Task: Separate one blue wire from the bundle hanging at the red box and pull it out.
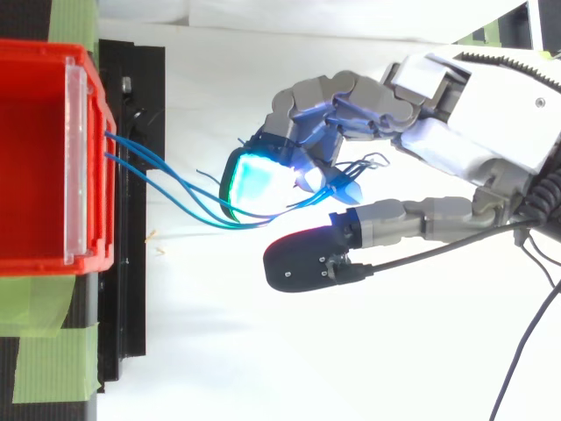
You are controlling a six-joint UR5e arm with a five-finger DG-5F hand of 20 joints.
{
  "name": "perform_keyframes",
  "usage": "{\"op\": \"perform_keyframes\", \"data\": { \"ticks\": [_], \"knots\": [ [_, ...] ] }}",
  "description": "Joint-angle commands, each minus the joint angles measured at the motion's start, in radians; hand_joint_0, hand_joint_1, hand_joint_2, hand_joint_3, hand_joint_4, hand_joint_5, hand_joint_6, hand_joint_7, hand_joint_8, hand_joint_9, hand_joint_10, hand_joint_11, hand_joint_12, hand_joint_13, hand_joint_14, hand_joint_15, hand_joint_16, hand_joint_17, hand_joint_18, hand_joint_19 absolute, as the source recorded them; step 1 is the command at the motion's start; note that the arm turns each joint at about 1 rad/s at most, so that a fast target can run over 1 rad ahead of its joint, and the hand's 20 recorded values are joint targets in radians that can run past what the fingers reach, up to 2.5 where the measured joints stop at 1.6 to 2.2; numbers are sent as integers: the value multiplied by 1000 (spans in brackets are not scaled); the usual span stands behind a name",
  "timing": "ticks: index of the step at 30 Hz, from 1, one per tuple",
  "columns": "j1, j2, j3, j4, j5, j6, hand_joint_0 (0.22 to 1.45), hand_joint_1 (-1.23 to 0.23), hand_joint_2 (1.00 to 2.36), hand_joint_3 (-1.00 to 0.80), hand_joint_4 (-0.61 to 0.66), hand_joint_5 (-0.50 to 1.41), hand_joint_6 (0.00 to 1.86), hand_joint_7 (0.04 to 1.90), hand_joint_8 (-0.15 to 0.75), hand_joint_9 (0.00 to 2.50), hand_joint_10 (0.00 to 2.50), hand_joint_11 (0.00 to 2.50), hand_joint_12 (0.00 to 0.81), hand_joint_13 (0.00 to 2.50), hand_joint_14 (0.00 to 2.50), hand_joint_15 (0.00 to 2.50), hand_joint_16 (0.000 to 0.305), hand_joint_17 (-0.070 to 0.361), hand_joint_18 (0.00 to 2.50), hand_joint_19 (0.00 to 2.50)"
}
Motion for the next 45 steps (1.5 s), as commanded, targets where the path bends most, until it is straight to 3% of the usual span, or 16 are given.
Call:
{"op": "perform_keyframes", "data": {
  "ticks": [1, 19, 20, 26, 27, 30, 45],
  "knots": [
    [0, -1, 0, 0, 0, 0, 602, -793, 1012, -356, 258, -245, 829, 1049, 330, 247, 882, 1466, 330, 302, 1415, 1256, 40, 89, 445, 903],
    [0, -1, 0, 1, 0, 0, 645, -724, 1020, -216, 258, -229, 853, 1014, 330, 308, 978, 1397, 334, 366, 1451, 1216, 38, 85, 491, 925],
    [0, -1, 1, 0, 0, 0, 652, -754, 1021, -211, 257, -221, 838, 1047, 336, 374, 820, 1463, 336, 437, 1295, 1295, 39, 87, 541, 888],
    [0, -1, 0, 0, 0, 1, 705, -848, 1025, -141, 263, -235, 854, 1072, 341, 375, 818, 1496, 347, 449, 1299, 1290, 39, 88, 558, 870],
    [0, -1, 0, 0, 0, 0, 714, -847, 1026, -118, 253, -247, 871, 1050, 335, 304, 941, 1429, 346, 377, 1435, 1223, 38, 86, 504, 893],
    [0, 1, 0, 0, 0, 0, 724, -882, 1027, -97, 248, -256, 875, 1069, 333, 252, 868, 1491, 343, 351, 1336, 1266, 38, 86, 477, 869],
    [0, 1, 0, 0, 0, 0, 740, -981, 1025, -162, 230, -291, 858, 1140, 317, 0, 790, 1544, 333, 177, 1347, 1294, 38, 85, 375, 815]
  ]
}}
